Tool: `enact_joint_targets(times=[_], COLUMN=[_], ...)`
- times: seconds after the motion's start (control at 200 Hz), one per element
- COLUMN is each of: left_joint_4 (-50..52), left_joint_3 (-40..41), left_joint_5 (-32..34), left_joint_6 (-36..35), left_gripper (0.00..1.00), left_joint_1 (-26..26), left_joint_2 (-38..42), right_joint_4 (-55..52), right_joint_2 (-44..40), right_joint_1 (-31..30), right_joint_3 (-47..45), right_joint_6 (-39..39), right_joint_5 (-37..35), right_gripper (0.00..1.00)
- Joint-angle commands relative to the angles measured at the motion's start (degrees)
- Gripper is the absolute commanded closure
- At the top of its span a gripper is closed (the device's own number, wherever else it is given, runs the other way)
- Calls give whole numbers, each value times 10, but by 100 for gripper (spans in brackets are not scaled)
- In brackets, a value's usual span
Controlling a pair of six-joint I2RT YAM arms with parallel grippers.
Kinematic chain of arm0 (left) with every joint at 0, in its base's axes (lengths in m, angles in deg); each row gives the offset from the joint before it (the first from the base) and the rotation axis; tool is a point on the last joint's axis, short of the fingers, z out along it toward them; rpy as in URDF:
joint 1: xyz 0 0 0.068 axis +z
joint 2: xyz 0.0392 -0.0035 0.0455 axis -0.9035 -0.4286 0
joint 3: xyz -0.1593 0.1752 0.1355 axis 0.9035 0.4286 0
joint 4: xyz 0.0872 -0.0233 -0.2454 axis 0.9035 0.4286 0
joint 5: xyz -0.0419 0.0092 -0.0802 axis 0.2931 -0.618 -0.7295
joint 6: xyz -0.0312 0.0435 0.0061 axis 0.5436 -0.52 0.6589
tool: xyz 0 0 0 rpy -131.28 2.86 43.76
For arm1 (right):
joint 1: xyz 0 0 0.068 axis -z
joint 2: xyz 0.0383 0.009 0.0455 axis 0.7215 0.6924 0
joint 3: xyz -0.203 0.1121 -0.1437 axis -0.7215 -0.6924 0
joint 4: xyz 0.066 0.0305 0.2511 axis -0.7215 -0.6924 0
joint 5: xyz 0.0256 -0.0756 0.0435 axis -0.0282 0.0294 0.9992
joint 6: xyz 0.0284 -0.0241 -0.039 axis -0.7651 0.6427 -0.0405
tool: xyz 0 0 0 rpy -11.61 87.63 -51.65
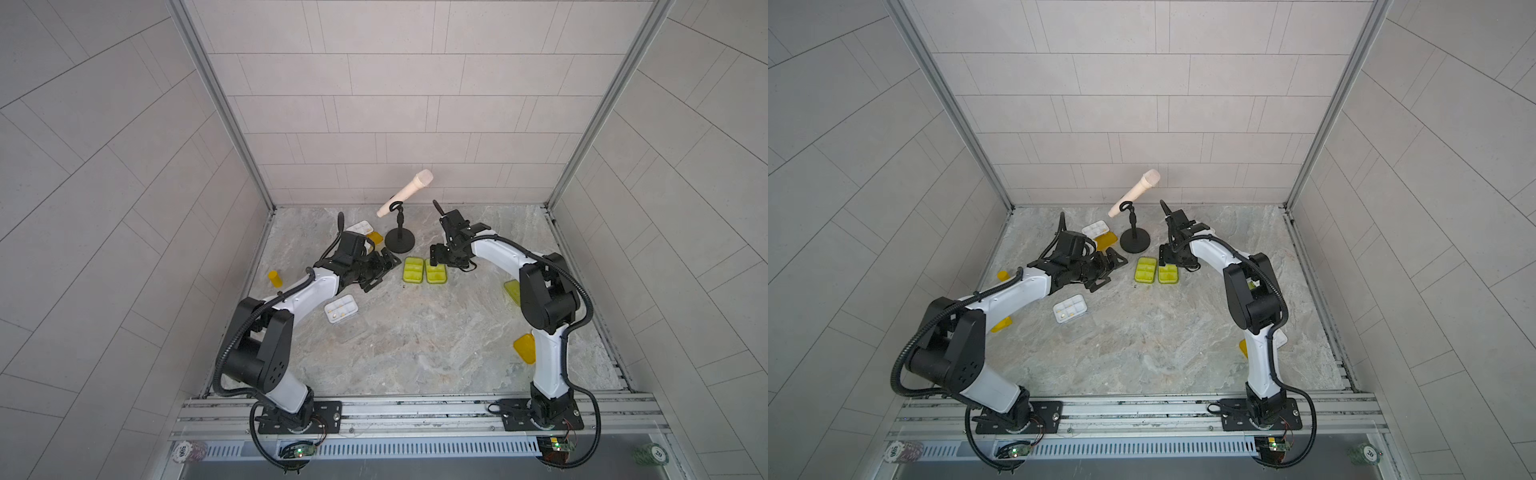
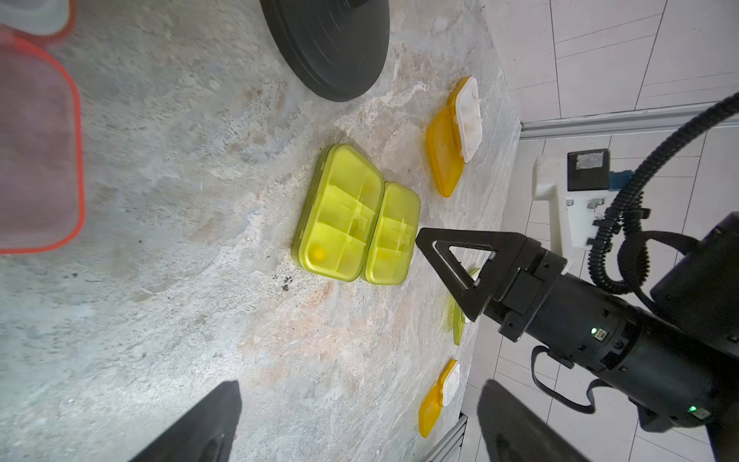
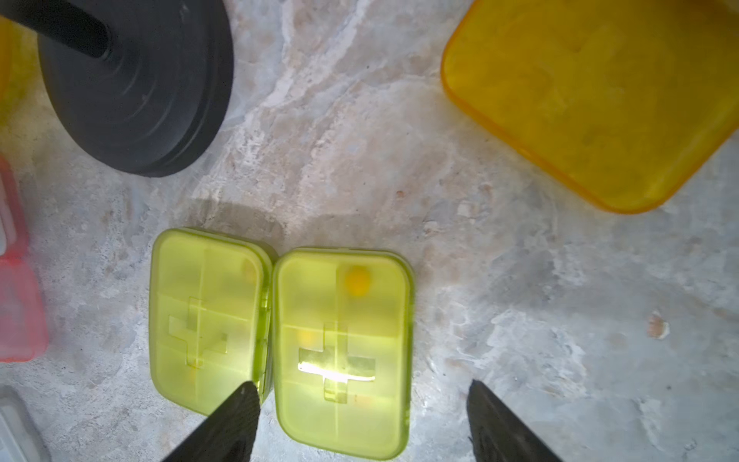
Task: Close pillboxes
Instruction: Place the pillbox at the center of the board, then adjust the pillbox at the center of the board.
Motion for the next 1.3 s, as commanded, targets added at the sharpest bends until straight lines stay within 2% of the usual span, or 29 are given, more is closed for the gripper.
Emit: enact_joint_targets(times=[0.0, 0.265, 0.706, 1.061, 1.291], left_joint_4=[-11, -16, -21, -29, -38], left_joint_3=[7, 8, 7, 7, 8], left_joint_5=[-5, -9, -18, -26, -35], left_joint_6=[8, 10, 14, 19, 22], left_gripper=[3, 3, 3, 3, 3], left_joint_1=[3, 4, 4, 5, 5], left_joint_2=[6, 7, 8, 18, 27], right_joint_4=[5, 13, 6, -31, -52], right_joint_2=[10, 48, 50, -18, -103], right_joint_1=[-1, -1, -4, -1, 9], right_joint_3=[6, 32, 52, 25, -43], right_joint_6=[8, -10, -18, -9, -1], right_joint_5=[31, 60, 106, 58, 16], right_gripper=[16, 15, 15, 15, 15])
